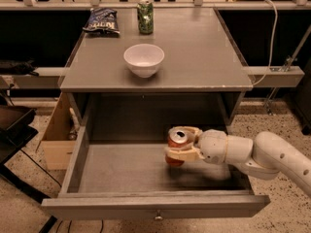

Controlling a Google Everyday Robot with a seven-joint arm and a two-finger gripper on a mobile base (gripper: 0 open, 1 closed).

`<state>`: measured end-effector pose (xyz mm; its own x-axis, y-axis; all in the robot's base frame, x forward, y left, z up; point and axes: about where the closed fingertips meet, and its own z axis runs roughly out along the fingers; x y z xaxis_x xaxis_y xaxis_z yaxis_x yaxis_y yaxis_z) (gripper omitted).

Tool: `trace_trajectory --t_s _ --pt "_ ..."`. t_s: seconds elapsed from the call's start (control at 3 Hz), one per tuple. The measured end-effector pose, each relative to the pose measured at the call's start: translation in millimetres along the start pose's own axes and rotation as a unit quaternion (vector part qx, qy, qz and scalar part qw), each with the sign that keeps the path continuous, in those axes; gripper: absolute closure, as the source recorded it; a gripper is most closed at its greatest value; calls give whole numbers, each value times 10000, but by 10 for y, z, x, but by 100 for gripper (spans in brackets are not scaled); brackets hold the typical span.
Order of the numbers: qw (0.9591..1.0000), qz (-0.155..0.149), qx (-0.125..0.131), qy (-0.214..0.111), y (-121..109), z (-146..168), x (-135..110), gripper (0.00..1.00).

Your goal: Place coke can into top drawer

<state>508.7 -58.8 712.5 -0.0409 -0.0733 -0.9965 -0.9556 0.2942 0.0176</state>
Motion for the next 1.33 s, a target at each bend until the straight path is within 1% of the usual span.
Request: trace_trajectory --t_s 1.0,1.33 --pt "10000 0 -1 0 0 1 0 15" --pt "10000 0 -1 0 1 1 0 0"
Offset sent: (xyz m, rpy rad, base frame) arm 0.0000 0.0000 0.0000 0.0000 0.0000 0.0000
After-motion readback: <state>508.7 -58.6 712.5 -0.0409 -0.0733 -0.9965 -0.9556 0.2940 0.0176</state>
